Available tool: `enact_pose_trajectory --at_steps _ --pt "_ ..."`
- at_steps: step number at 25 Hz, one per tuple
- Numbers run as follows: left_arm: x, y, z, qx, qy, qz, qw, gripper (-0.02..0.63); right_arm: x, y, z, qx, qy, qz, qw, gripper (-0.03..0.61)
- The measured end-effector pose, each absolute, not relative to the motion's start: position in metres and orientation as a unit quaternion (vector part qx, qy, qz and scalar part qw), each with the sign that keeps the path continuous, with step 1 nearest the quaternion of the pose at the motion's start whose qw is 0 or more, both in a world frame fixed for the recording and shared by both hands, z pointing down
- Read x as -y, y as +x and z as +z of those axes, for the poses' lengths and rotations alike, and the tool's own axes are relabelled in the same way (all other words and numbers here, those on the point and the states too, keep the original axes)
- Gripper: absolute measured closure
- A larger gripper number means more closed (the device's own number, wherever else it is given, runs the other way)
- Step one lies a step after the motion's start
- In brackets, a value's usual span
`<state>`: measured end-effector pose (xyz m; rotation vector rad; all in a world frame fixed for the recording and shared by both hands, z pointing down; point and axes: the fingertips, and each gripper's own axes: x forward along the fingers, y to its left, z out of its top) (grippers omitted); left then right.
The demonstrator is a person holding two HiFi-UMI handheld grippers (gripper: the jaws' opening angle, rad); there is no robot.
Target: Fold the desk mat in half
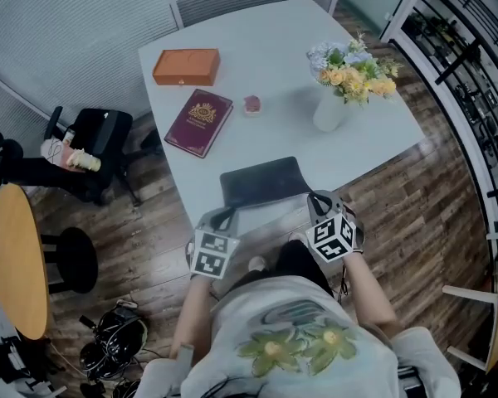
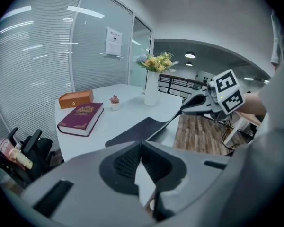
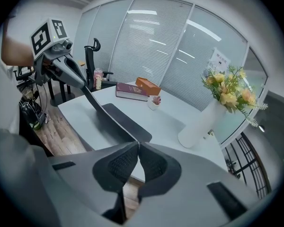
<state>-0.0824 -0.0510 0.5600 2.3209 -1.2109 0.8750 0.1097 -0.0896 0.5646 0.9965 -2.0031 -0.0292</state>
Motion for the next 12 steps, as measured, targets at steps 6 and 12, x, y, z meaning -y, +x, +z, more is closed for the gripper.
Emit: enact_pose_trajectory --at_steps 6,12 --pt "0.059 -0.084 0.555 0.432 0.828 0.306 0.184 0.603 0.095 0.109 0.563 0.804 0.402 -0.01 0.437 0.551" --pt "0.066 -0.087 0.549 0.433 0.83 0.304 0.177 0.604 0.1 0.107 0.557 0.802 0.408 -0.013 0.436 0.551"
